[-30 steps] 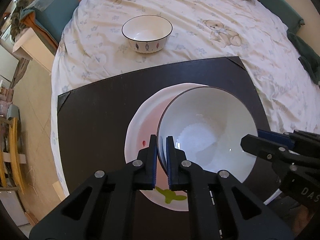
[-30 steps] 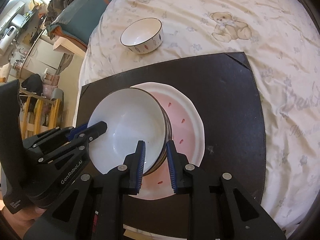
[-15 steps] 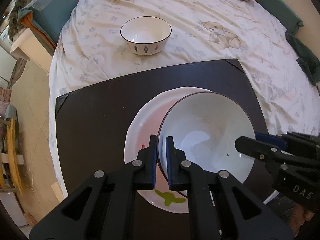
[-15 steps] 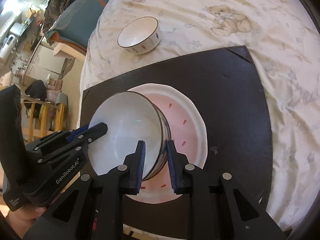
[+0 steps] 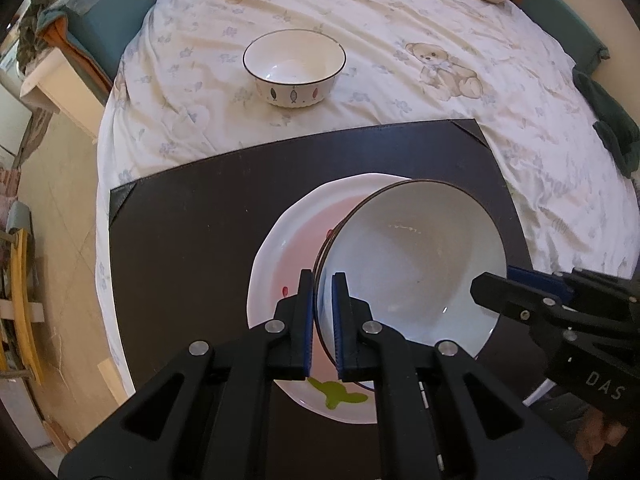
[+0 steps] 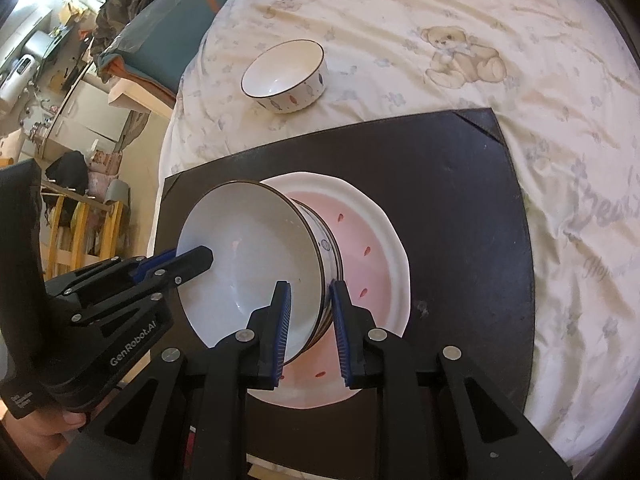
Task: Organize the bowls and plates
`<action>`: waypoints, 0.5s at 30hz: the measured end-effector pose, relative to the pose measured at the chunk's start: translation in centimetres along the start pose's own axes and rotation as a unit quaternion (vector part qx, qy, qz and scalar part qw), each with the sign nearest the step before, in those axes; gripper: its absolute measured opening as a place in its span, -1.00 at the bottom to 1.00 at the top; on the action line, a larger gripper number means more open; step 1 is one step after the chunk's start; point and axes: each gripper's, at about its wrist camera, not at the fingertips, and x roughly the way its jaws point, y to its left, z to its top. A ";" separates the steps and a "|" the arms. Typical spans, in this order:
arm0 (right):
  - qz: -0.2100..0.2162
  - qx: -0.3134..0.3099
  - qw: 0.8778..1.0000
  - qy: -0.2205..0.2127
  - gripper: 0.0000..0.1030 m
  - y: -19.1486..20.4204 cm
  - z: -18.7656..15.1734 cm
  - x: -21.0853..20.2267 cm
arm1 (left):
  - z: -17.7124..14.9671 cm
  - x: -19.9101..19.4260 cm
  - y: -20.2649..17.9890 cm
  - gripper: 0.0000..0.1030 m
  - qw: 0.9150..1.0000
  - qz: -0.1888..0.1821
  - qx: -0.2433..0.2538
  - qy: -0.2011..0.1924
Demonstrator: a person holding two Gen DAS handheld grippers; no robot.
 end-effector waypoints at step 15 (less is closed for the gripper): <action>0.034 0.044 0.998 0.004 -0.56 -1.0 0.3 -0.5 | 0.2 1.0 -0.1 -0.89 1.000 0.011 -0.006 0.018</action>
